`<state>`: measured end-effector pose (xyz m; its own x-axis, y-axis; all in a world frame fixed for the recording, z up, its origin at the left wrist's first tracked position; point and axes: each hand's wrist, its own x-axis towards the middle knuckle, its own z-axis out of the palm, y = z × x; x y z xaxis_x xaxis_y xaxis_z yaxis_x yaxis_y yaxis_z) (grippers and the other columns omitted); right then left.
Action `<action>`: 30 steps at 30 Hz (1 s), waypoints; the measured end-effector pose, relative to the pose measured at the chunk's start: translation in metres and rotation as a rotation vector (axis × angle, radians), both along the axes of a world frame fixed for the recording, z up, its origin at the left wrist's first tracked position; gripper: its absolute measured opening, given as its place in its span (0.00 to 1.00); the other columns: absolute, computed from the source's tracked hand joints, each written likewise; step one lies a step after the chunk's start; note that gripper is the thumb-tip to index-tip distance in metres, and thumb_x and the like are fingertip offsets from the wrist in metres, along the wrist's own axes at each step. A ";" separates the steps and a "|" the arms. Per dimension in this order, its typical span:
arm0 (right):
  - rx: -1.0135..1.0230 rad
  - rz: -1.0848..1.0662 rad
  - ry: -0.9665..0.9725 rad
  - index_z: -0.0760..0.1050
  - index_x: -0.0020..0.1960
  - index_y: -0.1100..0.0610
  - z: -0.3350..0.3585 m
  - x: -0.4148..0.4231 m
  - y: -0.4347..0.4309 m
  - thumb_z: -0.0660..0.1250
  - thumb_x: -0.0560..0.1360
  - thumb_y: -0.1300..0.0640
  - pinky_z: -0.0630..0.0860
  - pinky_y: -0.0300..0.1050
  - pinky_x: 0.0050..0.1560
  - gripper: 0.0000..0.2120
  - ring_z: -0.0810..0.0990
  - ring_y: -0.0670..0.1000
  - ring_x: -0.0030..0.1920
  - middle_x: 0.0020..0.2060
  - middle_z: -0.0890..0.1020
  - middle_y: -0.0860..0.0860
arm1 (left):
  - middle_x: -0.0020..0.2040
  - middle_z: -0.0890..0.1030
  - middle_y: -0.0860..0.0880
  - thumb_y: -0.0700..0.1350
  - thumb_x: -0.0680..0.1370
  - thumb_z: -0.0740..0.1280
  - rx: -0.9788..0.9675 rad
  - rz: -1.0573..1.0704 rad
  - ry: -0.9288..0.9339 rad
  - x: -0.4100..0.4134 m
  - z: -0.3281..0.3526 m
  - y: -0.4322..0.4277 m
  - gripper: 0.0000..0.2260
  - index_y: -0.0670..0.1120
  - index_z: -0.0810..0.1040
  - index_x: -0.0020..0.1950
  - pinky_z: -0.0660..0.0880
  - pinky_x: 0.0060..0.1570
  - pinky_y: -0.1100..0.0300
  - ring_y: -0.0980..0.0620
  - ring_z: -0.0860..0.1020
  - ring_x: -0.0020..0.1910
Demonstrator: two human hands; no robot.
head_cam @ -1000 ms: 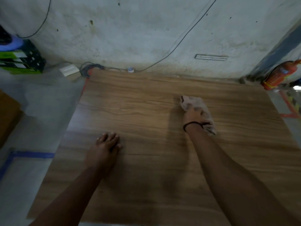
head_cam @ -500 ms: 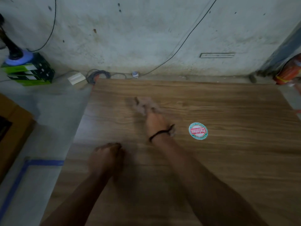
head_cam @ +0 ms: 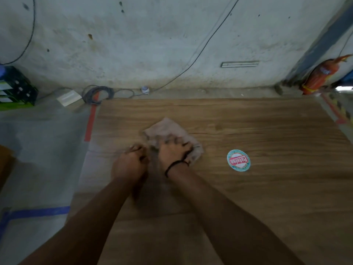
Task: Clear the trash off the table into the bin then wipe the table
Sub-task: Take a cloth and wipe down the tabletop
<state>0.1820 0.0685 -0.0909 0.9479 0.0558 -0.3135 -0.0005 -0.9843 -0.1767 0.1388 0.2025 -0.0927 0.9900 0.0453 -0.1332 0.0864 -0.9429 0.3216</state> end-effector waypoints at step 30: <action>0.033 -0.478 -0.331 0.66 0.70 0.43 0.007 0.131 -0.154 0.52 0.79 0.57 0.66 0.64 0.66 0.21 0.67 0.65 0.68 0.70 0.68 0.59 | 0.74 0.66 0.58 0.58 0.78 0.60 -0.032 0.075 -0.023 -0.007 0.013 -0.005 0.18 0.58 0.72 0.68 0.68 0.62 0.58 0.52 0.68 0.71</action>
<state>0.3134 -0.0859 -0.0843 0.9175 -0.3976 -0.0020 -0.3830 -0.8823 -0.2737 0.1319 0.1978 -0.0792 0.9869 0.1152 -0.1126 0.1481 -0.9235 0.3538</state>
